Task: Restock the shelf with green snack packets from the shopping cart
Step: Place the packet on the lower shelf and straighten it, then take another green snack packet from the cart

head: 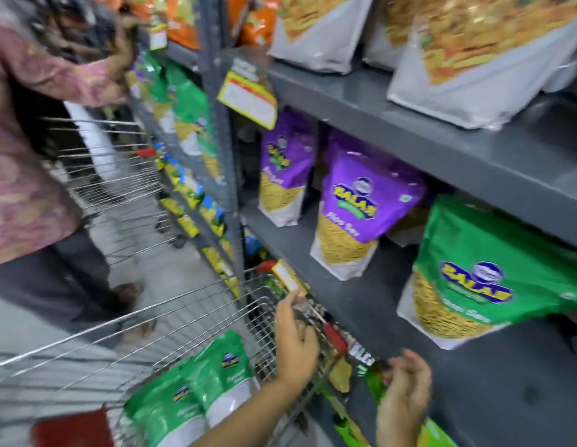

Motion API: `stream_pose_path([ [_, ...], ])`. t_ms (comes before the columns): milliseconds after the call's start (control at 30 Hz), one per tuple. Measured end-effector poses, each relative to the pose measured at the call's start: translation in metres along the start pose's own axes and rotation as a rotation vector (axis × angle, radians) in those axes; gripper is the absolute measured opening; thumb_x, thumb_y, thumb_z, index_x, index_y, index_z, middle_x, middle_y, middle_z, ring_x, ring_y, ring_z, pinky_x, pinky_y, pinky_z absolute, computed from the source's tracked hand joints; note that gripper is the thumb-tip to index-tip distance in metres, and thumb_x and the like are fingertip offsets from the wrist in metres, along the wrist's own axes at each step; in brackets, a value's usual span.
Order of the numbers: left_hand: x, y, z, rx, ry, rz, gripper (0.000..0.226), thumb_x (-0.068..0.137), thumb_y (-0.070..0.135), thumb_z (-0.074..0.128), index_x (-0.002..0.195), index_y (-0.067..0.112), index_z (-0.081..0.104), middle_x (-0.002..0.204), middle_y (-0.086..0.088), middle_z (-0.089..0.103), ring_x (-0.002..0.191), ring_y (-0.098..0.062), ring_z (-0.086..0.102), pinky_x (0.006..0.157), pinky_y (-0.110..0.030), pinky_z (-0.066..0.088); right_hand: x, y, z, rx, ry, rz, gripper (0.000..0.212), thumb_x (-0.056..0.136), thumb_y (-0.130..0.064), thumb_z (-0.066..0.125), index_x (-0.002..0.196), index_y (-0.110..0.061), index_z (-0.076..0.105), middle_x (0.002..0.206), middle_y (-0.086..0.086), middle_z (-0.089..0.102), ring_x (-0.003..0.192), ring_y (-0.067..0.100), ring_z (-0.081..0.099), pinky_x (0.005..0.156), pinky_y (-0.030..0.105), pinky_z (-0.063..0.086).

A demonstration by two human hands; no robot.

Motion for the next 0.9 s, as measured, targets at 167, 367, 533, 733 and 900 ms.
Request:
stream_pose_path([
  [167, -0.015, -0.124, -0.134, 0.16, 0.412, -0.463, 0.052, 0.08, -0.006, 0.054, 0.127, 0.014, 0.047, 0.125, -0.008, 0.052, 0.121, -0.03, 0.049, 0.107, -0.044, 0.039, -0.065, 0.058, 0.147, -0.369, -0.621, 0.035, 0.027, 0.086, 0.004, 0.056, 0.092, -0.022, 0.057, 0.085, 0.001, 0.063, 0.072, 0.006, 0.059, 0.06, 0.006, 0.043],
  [367, -0.086, -0.307, -0.207, 0.036, 0.587, -0.964, 0.041, 0.073, 0.019, 0.061, 0.108, -0.001, 0.061, 0.11, -0.034, 0.064, 0.097, -0.044, 0.063, 0.091, -0.05, 0.05, -0.149, 0.217, 0.229, -0.96, -1.241, 0.438, 0.011, 0.093, -0.006, 0.05, 0.093, -0.014, 0.057, 0.077, -0.007, 0.052, 0.058, 0.003, 0.045, 0.054, 0.016, 0.04],
  [533, -0.073, -0.347, -0.201, 0.071, 0.485, -1.171, 0.048, 0.09, 0.033, 0.053, 0.118, -0.006, 0.059, 0.117, -0.03, 0.063, 0.107, -0.042, 0.06, 0.097, -0.051, 0.047, -0.148, 0.297, 0.244, -1.168, -1.248, 0.454, 0.019, 0.092, -0.019, 0.056, 0.108, -0.009, 0.062, 0.069, -0.01, 0.05, 0.054, 0.001, 0.044, 0.038, 0.008, 0.033],
  [733, -0.062, -0.406, -0.168, 0.113, 0.327, -1.307, 0.091, 0.077, 0.074, 0.023, 0.128, 0.005, 0.053, 0.128, -0.02, 0.058, 0.117, -0.037, 0.055, 0.102, -0.047, 0.045, -0.156, 0.358, 0.251, -1.189, -1.187, 0.578, 0.048, 0.092, -0.019, 0.055, 0.138, -0.014, 0.039, 0.122, 0.01, 0.06, 0.101, 0.023, 0.064, 0.081, 0.027, 0.059],
  [900, -0.059, -0.401, -0.155, 0.046, 0.438, -1.475, 0.117, 0.071, 0.085, 0.004, 0.134, -0.008, 0.04, 0.141, -0.028, 0.044, 0.129, -0.042, 0.044, 0.107, -0.053, 0.037, -0.151, 0.383, 0.244, -1.085, -0.982, 0.63, 0.043, 0.086, -0.037, 0.054, 0.125, -0.02, 0.051, 0.105, 0.004, 0.064, 0.089, 0.021, 0.065, 0.08, 0.042, 0.059],
])
Point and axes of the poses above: each hand's wrist, its own x-axis towards the middle knuckle, its own z-axis out of the palm, y = z × x, the point moved 9 cm from there along x, towards the middle knuckle
